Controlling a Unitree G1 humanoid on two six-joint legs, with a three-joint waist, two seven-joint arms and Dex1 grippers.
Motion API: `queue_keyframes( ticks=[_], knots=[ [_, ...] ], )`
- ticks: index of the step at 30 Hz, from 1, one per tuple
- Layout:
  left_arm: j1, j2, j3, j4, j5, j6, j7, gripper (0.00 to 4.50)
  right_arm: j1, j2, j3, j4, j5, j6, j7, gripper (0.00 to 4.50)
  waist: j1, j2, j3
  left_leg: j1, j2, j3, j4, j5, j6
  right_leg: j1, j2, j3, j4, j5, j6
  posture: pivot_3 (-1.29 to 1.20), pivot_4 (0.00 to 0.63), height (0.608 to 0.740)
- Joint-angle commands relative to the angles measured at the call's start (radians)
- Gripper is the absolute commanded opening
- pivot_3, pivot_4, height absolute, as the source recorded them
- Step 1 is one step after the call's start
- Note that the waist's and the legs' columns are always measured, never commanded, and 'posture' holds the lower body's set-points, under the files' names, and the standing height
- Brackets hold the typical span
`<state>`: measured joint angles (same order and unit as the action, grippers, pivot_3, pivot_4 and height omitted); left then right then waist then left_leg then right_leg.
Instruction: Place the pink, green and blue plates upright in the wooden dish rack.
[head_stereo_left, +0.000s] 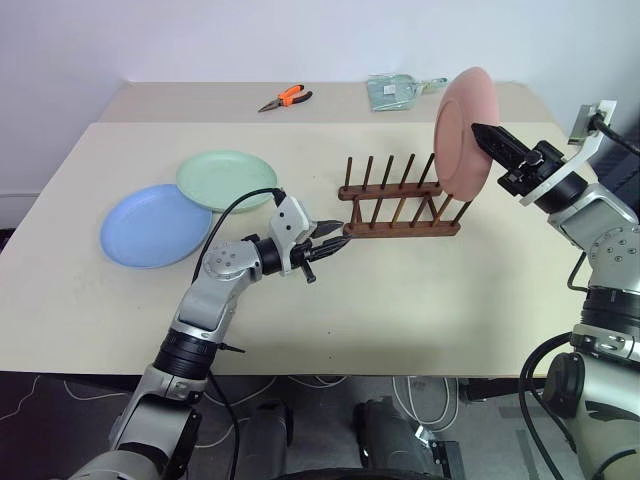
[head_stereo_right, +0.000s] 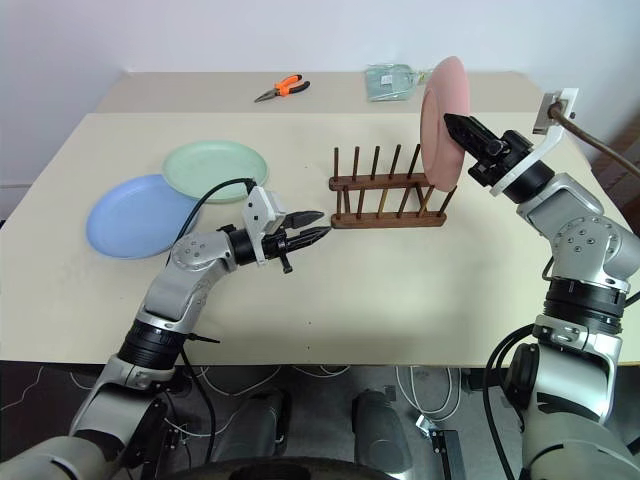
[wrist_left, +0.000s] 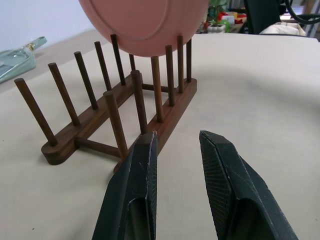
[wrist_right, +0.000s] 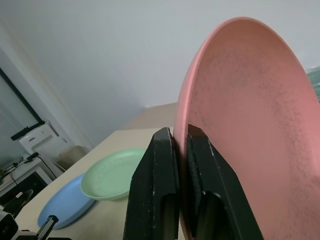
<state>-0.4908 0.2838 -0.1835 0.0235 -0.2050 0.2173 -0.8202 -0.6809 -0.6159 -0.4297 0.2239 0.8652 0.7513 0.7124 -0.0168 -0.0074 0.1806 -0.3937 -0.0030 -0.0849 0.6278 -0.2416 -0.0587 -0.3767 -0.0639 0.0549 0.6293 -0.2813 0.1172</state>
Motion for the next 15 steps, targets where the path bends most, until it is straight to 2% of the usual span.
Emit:
queue_keyframes(
  ticks=[1, 2, 3, 6, 9, 10, 12, 15],
  knots=[
    [-0.002, 0.003, 0.001, -0.042, -0.010, 0.013, 0.004, 1.33, -0.012, 0.001, -0.013, -0.014, -0.059, -0.081, -0.052, 1.42, 0.000, 0.000, 0.000, 0.000, 0.000, 0.000, 0.000, 0.000, 0.000, 0.000, 0.000, 0.000, 0.000, 0.000, 0.000, 0.00, 0.150, 0.740],
    [-0.004, 0.003, 0.002, -0.041, -0.014, 0.021, 0.002, 1.33, -0.013, 0.003, -0.011, -0.015, -0.085, -0.110, -0.071, 1.89, 0.000, 0.000, 0.000, 0.000, 0.000, 0.000, 0.000, 0.000, 0.000, 0.000, 0.000, 0.000, 0.000, 0.000, 0.000, 0.00, 0.150, 0.740],
    [-0.010, 0.002, 0.008, -0.031, -0.018, 0.037, 0.007, 1.58, -0.013, 0.004, -0.011, -0.018, -0.115, -0.146, -0.089, 2.42, 0.000, 0.000, 0.000, 0.000, 0.000, 0.000, 0.000, 0.000, 0.000, 0.000, 0.000, 0.000, 0.000, 0.000, 0.000, 0.00, 0.150, 0.740],
    [-0.023, -0.001, 0.020, -0.018, -0.019, 0.041, 0.013, 2.52, -0.004, -0.003, -0.010, -0.046, -0.170, -0.216, -0.115, 2.44, 0.000, 0.000, 0.000, 0.000, 0.000, 0.000, 0.000, 0.000, 0.000, 0.000, 0.000, 0.000, 0.000, 0.000, 0.000, 0.00, 0.150, 0.740],
    [-0.041, -0.008, 0.028, 0.014, 0.012, 0.012, 0.055, 4.08, 0.015, -0.020, 0.018, -0.088, -0.249, -0.286, -0.138, 2.44, 0.001, 0.000, 0.000, -0.001, 0.000, 0.000, 0.000, 0.000, 0.000, -0.001, 0.000, 0.000, 0.000, 0.000, 0.000, 0.00, 0.150, 0.740],
    [-0.048, -0.010, 0.031, 0.027, 0.024, -0.001, 0.075, 4.43, 0.018, -0.022, 0.022, -0.100, -0.267, -0.301, -0.147, 2.44, 0.001, 0.000, 0.000, -0.001, 0.000, 0.000, 0.000, 0.000, 0.000, -0.001, 0.000, 0.000, 0.000, 0.000, 0.000, 0.00, 0.150, 0.740],
    [-0.068, -0.019, 0.054, 0.062, 0.042, -0.013, 0.138, 4.43, 0.021, -0.034, 0.028, -0.129, -0.306, -0.338, -0.156, 2.44, 0.001, 0.000, 0.000, -0.001, 0.000, 0.000, 0.000, 0.000, 0.000, -0.001, 0.000, 0.000, 0.000, 0.000, 0.000, 0.00, 0.150, 0.740],
    [-0.097, -0.022, 0.123, 0.097, 0.045, -0.009, 0.243, 4.50, 0.002, -0.076, 0.035, -0.175, -0.367, -0.387, -0.172, 3.27, 0.000, 0.000, 0.000, -0.001, 0.000, 0.000, 0.000, 0.000, 0.000, -0.001, 0.000, 0.000, 0.000, 0.000, 0.000, 0.00, 0.150, 0.740]
  ],
)
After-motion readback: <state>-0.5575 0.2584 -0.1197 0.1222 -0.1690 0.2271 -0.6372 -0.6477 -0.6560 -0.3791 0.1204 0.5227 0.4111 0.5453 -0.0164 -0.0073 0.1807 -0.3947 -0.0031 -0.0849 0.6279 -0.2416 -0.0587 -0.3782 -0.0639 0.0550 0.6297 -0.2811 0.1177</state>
